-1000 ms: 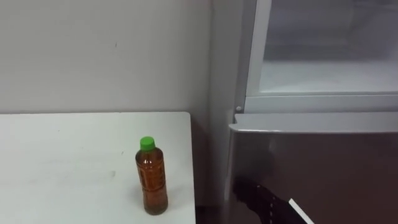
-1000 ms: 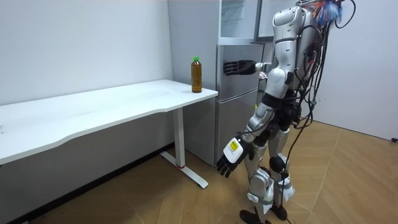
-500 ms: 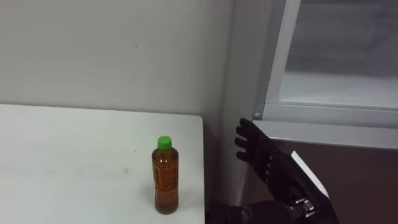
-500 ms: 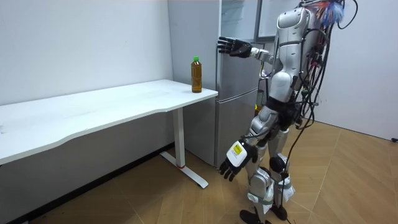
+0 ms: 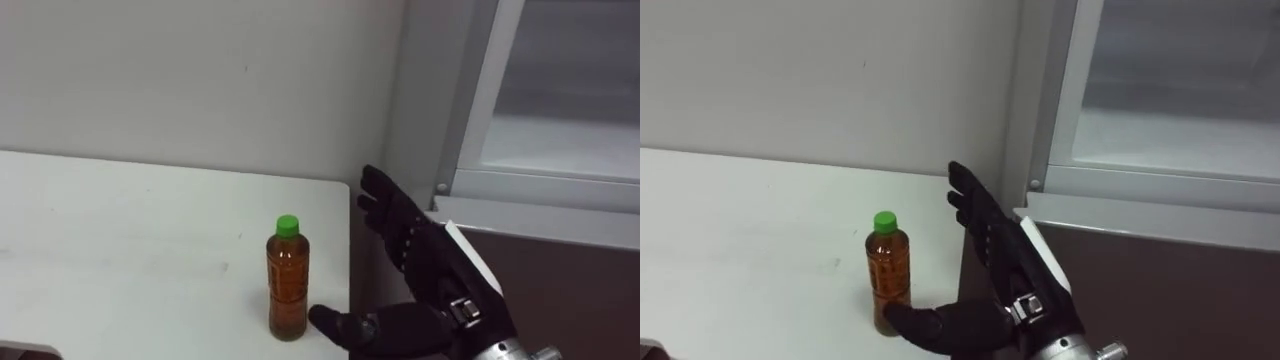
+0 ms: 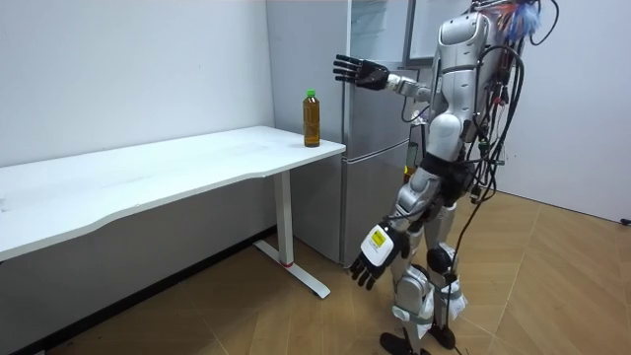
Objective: Put the bottle in the upper fridge
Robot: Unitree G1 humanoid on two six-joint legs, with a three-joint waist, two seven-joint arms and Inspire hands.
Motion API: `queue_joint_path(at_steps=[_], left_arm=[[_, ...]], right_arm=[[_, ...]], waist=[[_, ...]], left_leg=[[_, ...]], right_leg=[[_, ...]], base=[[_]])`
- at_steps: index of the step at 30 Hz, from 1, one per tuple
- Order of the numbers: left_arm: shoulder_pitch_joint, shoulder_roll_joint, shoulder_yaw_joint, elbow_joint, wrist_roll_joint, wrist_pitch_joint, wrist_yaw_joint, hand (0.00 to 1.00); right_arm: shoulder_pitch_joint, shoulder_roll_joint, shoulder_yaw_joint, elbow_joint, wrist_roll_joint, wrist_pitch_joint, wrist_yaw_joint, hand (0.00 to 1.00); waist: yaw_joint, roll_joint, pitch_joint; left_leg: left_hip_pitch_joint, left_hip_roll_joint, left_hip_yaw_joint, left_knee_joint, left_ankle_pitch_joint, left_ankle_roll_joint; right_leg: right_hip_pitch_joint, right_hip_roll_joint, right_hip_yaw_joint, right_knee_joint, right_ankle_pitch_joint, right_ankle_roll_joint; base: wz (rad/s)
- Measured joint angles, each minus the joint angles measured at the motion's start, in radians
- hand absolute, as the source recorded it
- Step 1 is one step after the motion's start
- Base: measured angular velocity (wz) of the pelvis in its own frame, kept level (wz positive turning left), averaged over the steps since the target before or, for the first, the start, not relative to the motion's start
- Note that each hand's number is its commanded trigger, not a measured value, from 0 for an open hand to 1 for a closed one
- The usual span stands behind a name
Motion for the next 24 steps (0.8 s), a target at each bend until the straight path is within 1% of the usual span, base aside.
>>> queue_joint_path(at_steps=[2, 3, 6, 7, 9, 11, 14, 17, 21, 24], left_arm=[[-0.002, 0.001, 0.000, -0.002, -0.001, 0.000, 0.000, 0.00], [-0.002, 0.003, 0.000, -0.002, -0.001, 0.001, 0.000, 0.00], [-0.006, 0.006, 0.000, -0.002, -0.001, 0.008, 0.001, 0.00], [-0.004, 0.005, 0.000, -0.001, -0.001, 0.009, 0.001, 0.00], [0.000, 0.005, 0.001, -0.001, 0.000, 0.017, 0.001, 0.00], [0.000, 0.005, 0.001, -0.001, -0.001, 0.023, 0.001, 0.00], [0.000, 0.004, 0.001, -0.001, -0.001, 0.034, 0.001, 0.00], [0.001, -0.003, 0.002, -0.002, -0.001, 0.049, 0.000, 0.00], [0.004, -0.004, 0.002, -0.002, -0.001, 0.073, 0.000, 0.00], [0.005, -0.004, 0.004, -0.008, 0.000, 0.080, 0.000, 0.00]], right_arm=[[-0.016, 0.001, 0.009, 0.024, -0.002, 0.000, 0.001, 0.00], [-0.023, 0.002, 0.010, 0.039, -0.002, 0.001, -0.003, 0.00], [-0.036, 0.005, 0.010, 0.050, 0.001, 0.001, -0.020, 0.00], [-0.040, 0.006, 0.010, 0.054, 0.001, 0.001, -0.023, 0.00], [-0.051, 0.005, 0.010, 0.084, 0.003, 0.001, -0.044, 0.00], [-0.065, 0.005, 0.016, 0.112, 0.003, 0.001, -0.047, 0.00], [-0.078, 0.007, 0.034, 0.141, 0.004, 0.001, -0.053, 0.00], [-0.081, 0.010, 0.038, 0.157, 0.029, 0.011, -0.053, 0.00], [-0.122, 0.047, 0.039, 0.192, 0.035, 0.022, -0.095, 0.00], [-0.144, 0.052, 0.039, 0.219, 0.033, 0.023, -0.125, 0.00]], waist=[[0.006, -0.004, -0.0003], [0.006, -0.008, 0.0006], [0.015, -0.018, 0.0061], [0.016, -0.019, 0.0057], [0.033, -0.019, 0.0056], [0.038, -0.017, 0.0068], [0.055, -0.013, 0.0087], [0.067, -0.010, 0.0087], [0.078, -0.008, 0.0072], [0.090, -0.008, 0.0070]], left_leg=[[0.000, -0.001, -0.004, -0.001, 0.000, 0.000], [-0.001, -0.002, -0.008, -0.002, 0.000, 0.001], [-0.004, -0.002, -0.017, -0.001, 0.000, 0.001], [-0.004, -0.002, -0.019, -0.001, 0.000, 0.001], [-0.004, -0.003, -0.024, -0.001, -0.001, 0.001], [-0.006, -0.003, -0.026, -0.001, -0.001, 0.002], [-0.008, -0.002, -0.027, 0.000, -0.001, 0.002], [-0.015, -0.002, -0.031, 0.008, 0.000, 0.003], [-0.024, -0.002, -0.032, 0.021, 0.000, 0.004], [-0.025, -0.003, -0.034, 0.025, 0.001, 0.005]], right_leg=[[0.001, -0.002, -0.008, 0.001, -0.001, 0.001], [0.002, -0.003, -0.017, 0.002, 0.000, 0.002], [0.002, -0.002, -0.020, 0.006, 0.000, 0.002], [0.002, -0.002, -0.020, 0.006, 0.000, 0.002], [0.003, -0.002, -0.019, 0.007, 0.000, 0.003], [0.003, -0.003, -0.019, 0.008, 0.000, 0.003], [0.001, -0.002, -0.017, 0.011, 0.000, 0.003], [-0.003, -0.003, -0.019, 0.015, 0.000, 0.003], [-0.008, -0.004, -0.019, 0.019, 0.001, 0.002], [-0.007, -0.005, -0.023, 0.021, 0.001, 0.002]], base=[[0.14], [0.13], [0.10], [0.06], [0.04], [0.04], [-0.01], [0.02], [0.00], [0.02]])
